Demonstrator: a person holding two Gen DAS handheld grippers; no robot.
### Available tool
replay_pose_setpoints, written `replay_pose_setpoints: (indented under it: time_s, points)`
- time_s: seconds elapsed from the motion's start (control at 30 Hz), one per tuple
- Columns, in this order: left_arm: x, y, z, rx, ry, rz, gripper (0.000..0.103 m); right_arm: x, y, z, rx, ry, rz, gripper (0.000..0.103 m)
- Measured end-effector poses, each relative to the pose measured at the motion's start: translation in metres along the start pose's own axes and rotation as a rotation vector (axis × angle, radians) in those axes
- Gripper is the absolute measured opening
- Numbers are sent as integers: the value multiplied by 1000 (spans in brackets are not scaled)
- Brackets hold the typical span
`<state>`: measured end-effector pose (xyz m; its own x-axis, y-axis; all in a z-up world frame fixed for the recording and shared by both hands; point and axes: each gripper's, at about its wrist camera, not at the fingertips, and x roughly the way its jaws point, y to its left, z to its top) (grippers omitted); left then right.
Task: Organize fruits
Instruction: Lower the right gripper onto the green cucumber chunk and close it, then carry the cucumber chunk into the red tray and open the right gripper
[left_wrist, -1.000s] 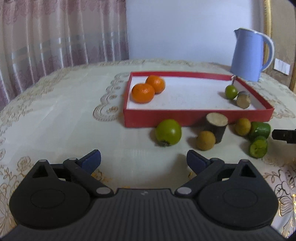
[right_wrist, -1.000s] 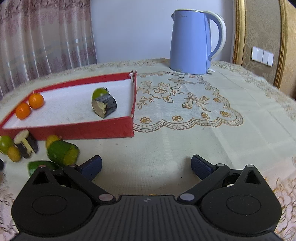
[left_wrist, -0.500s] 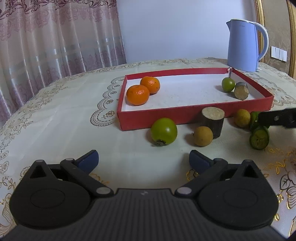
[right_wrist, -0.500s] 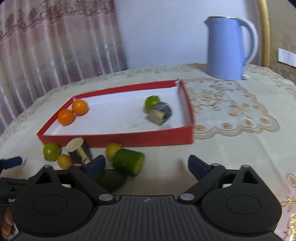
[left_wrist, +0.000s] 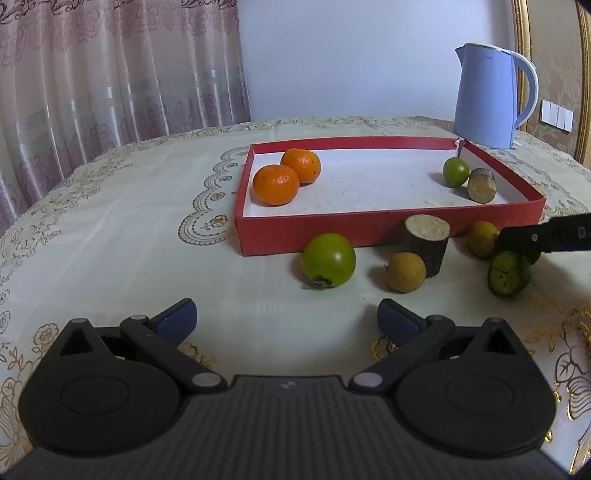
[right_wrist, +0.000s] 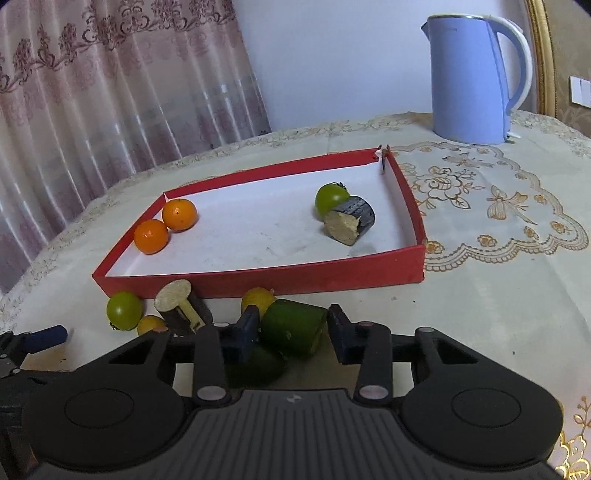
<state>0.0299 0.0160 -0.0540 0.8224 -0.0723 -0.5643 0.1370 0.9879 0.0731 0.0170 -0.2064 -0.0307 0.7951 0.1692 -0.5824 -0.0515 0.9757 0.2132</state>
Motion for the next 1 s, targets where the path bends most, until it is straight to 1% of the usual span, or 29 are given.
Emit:
replay_pose_setpoints:
  time_s: [0.07,0.2,0.33,0.43,0.57,0.77,0.87,1.0]
  points:
    - [0,0,0,-1,0,0,103,-4,4,-2,-31,-18,-20,39]
    - [0,0,0,-1,0,0,103,-19,9,-1,-111,-91,-88,39]
    - [0,1,0,-5,3,-3,103,-33,11,10,-182,-169,-134,39]
    - [0,2,0,-10,4,-7,103,-33,12,20,-211,-198,-158,39]
    - [0,3,0,-19,7,-13,103,-22,14,32,-231,-197,-152,39]
    - [1,4,0,-28,9,-19,103,11,28,46,-307,-148,-133,39]
    - [1,5,1,-36,12,-24,103,30,37,49,-364,-118,-148,39]
    - [2,7,1,-45,13,-31,103,51,40,50,-400,-80,-166,39]
